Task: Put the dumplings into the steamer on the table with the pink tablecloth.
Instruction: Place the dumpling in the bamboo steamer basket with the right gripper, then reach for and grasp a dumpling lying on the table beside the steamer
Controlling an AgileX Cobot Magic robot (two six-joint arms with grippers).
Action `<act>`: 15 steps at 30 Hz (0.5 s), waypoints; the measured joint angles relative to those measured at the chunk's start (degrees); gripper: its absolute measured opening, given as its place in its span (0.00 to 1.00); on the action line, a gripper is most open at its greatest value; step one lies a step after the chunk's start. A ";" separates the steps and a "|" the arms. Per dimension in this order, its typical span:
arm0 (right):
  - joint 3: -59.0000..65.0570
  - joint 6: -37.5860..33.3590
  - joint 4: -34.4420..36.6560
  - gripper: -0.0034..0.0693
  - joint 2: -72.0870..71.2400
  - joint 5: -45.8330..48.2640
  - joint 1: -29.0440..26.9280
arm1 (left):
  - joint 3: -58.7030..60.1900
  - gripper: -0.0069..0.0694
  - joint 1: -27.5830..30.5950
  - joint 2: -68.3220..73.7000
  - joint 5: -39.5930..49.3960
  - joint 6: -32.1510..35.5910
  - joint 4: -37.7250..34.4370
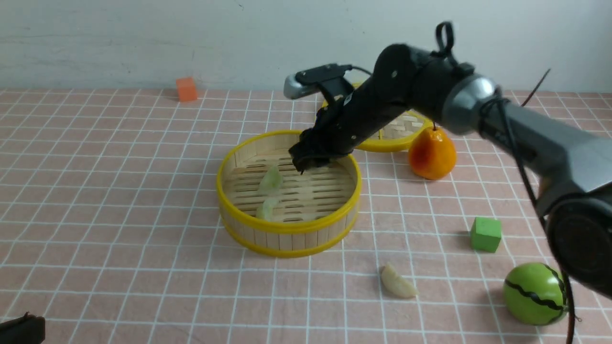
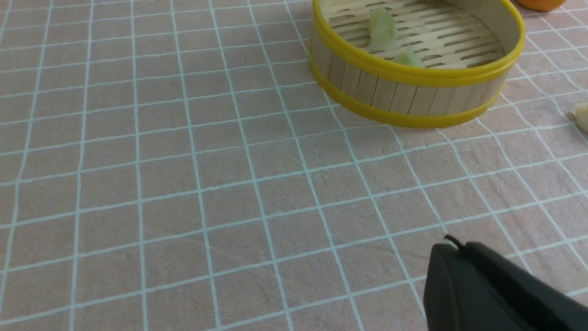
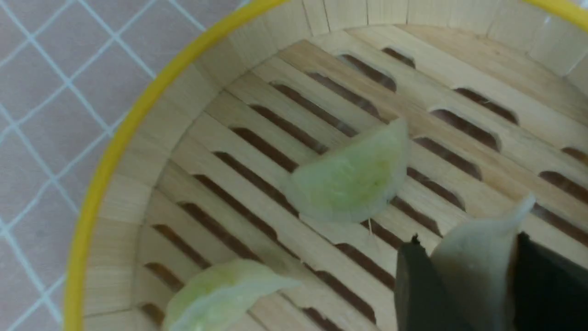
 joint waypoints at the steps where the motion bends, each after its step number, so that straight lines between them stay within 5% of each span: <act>1: 0.00 0.00 -0.13 0.39 0.45 -0.38 0.07 | 0.00 0.07 0.00 0.00 0.00 0.00 0.07; 5: 0.12 1.21 -2.52 0.47 2.23 -1.89 0.12 | 0.04 0.07 0.00 0.00 0.00 0.00 0.24; 11: 0.12 1.74 -5.41 0.80 -2.27 1.99 0.12 | 0.07 0.07 0.00 0.00 0.31 0.00 0.24; 15: -0.33 2.36 -8.79 0.83 -11.03 8.54 0.12 | 0.11 0.07 0.00 0.00 0.32 0.00 0.24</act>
